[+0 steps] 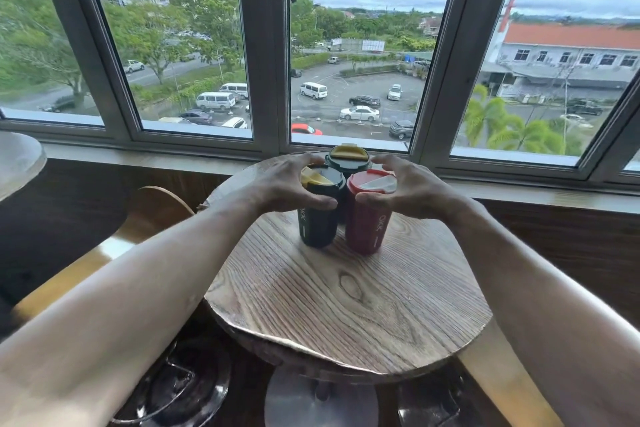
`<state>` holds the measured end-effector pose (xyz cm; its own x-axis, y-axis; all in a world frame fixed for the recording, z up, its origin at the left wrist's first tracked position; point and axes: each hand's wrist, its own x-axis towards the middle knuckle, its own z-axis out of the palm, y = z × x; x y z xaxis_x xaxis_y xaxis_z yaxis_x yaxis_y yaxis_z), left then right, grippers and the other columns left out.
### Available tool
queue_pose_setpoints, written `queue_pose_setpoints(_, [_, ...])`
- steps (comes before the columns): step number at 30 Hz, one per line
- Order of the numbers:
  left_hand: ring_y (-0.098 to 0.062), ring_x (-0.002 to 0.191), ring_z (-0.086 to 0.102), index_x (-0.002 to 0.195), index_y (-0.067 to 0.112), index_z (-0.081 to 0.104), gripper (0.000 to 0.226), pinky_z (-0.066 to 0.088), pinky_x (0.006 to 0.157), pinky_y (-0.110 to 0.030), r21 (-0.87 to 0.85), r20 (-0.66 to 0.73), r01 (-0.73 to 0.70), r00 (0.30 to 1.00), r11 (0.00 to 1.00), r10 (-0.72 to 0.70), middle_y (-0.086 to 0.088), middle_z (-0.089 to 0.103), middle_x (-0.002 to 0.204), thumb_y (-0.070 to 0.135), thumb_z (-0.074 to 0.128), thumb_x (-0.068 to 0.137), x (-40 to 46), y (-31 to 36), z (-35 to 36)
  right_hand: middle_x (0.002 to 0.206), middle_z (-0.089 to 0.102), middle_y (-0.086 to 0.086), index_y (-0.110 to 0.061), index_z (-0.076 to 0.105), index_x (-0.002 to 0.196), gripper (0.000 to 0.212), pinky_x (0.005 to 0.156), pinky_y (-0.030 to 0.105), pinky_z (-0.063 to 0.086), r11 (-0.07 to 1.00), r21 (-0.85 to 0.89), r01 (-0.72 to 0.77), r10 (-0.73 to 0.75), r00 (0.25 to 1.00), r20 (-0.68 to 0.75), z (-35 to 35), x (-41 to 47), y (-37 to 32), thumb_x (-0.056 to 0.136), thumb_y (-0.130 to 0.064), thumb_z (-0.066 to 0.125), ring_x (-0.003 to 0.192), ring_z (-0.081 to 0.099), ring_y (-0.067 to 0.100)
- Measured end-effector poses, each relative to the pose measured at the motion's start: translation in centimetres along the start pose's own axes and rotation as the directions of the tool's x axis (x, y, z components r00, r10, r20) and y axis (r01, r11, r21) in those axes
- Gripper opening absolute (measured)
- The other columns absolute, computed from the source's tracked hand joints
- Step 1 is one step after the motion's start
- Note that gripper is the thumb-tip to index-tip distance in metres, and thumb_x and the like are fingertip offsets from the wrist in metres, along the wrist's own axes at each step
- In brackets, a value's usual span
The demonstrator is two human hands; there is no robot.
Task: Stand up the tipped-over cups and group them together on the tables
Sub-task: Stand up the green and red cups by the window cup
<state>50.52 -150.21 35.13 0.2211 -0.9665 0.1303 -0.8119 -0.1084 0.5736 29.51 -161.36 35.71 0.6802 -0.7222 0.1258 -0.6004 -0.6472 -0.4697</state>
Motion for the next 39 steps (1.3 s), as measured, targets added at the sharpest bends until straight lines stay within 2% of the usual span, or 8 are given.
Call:
queue_pose_setpoints(9, [-0.026, 0.131, 0.046, 0.138, 0.025, 0.047, 0.078, 0.039, 0.107, -0.042, 0.045, -0.075, 0.042, 0.996, 0.998, -0.039, -0.008, 0.048, 0.144, 0.056, 0.071, 0.071, -1.0, 1.0, -1.3, 0.142, 0.05, 0.007, -0.025, 0.044, 0.143, 0.072, 0.103, 0.035, 0.038, 0.996, -0.083, -0.024, 0.02, 0.999, -0.043, -0.1, -0.9, -3.2, 0.08, -0.052, 0.067, 0.129, 0.046, 0.024])
queue_pose_setpoints(17, [-0.025, 0.131, 0.044, 0.143, 0.019, 0.042, 0.083, 0.036, 0.11, -0.042, 0.213, 0.041, 0.149, 0.986, 0.966, -0.162, -0.005, 0.047, 0.146, 0.05, 0.072, 0.072, -2.7, 2.0, -3.5, 0.123, 0.06, 0.009, -0.022, 0.044, 0.142, 0.055, 0.078, 0.027, 0.039, 0.983, -0.185, -0.013, 0.018, 0.999, 0.027, -0.9, -2.7, -7.2, 0.09, -0.029, 0.056, 0.097, 0.054, 0.021])
queue_pose_setpoints(19, [-0.025, 0.136, 0.04, 0.145, 0.016, 0.038, 0.08, 0.032, 0.113, -0.041, 0.242, 0.038, 0.16, 0.984, 0.957, -0.174, -0.006, 0.042, 0.15, 0.044, 0.072, 0.077, -3.7, 2.4, -3.6, 0.128, 0.057, 0.009, -0.023, 0.038, 0.146, 0.058, 0.08, 0.027, 0.039, 0.979, -0.204, 0.007, 0.005, 0.998, 0.06, -0.6, -3.4, -8.0, 0.09, -0.025, 0.055, 0.103, 0.055, 0.022])
queue_pose_setpoints(23, [-0.026, 0.138, 0.037, 0.146, 0.011, 0.035, 0.079, 0.032, 0.112, -0.035, 0.302, 0.013, 0.205, 0.976, 0.931, -0.219, -0.007, 0.038, 0.152, 0.038, 0.071, 0.081, -6.7, 2.8, -4.4, 0.145, 0.047, 0.011, -0.019, 0.039, 0.145, 0.062, 0.103, 0.036, 0.041, 0.963, -0.262, 0.063, -0.045, 0.996, 0.076, -0.4, -4.2, -9.3, 0.086, -0.026, 0.056, 0.127, 0.047, 0.028])
queue_pose_setpoints(25, [-0.026, 0.138, 0.037, 0.148, 0.014, 0.034, 0.083, 0.031, 0.112, -0.037, 0.278, -0.004, 0.265, 0.962, 0.923, -0.275, -0.005, 0.038, 0.152, 0.041, 0.072, 0.079, -8.5, 2.2, -5.1, 0.135, 0.054, 0.011, -0.018, 0.045, 0.136, 0.054, 0.097, 0.042, 0.047, 0.95, -0.287, 0.12, -0.099, 0.991, 0.089, -0.2, -4.5, -10.1, 0.084, -0.03, 0.056, 0.117, 0.053, 0.028])
queue_pose_setpoints(28, [-0.025, 0.138, 0.038, 0.148, 0.02, 0.033, 0.088, 0.03, 0.113, -0.041, 0.266, -0.049, 0.352, 0.935, 0.898, -0.352, -0.003, 0.039, 0.152, 0.044, 0.075, 0.074, -11.4, 1.1, -5.5, 0.124, 0.06, 0.009, -0.02, 0.046, 0.134, 0.05, 0.083, 0.035, 0.048, 0.932, -0.291, 0.218, -0.195, 0.975, 0.107, 0.8, -5.0, -11.5, 0.086, -0.031, 0.059, 0.104, 0.058, 0.026])
queue_pose_setpoints(32, [-0.024, 0.138, 0.038, 0.147, 0.02, 0.034, 0.089, 0.03, 0.114, -0.039, 0.253, -0.106, 0.445, 0.895, 0.859, -0.432, -0.003, 0.042, 0.15, 0.041, 0.078, 0.073, -16.7, -0.5, -4.6, 0.153, 0.037, 0.007, -0.019, 0.029, 0.15, 0.072, 0.112, 0.041, 0.033, 0.885, -0.285, 0.368, -0.337, 0.929, 0.152, 4.2, -5.9, -14.4, 0.088, -0.036, 0.061, 0.138, 0.037, 0.027])
queue_pose_setpoints(39, [-0.025, 0.141, 0.032, 0.146, 0.011, 0.036, 0.078, 0.028, 0.113, -0.032, 0.254, -0.222, 0.632, 0.775, 0.732, -0.592, -0.011, 0.034, 0.154, 0.041, 0.066, 0.08, -27.5, -5.2, -3.2, 0.15, 0.04, 0.008, -0.018, 0.035, 0.146, 0.07, 0.11, 0.04, 0.034, 0.815, -0.156, 0.558, -0.486, 0.805, 0.341, 13.9, -8.9, -20.2, 0.085, -0.037, 0.061, 0.136, 0.039, 0.029])
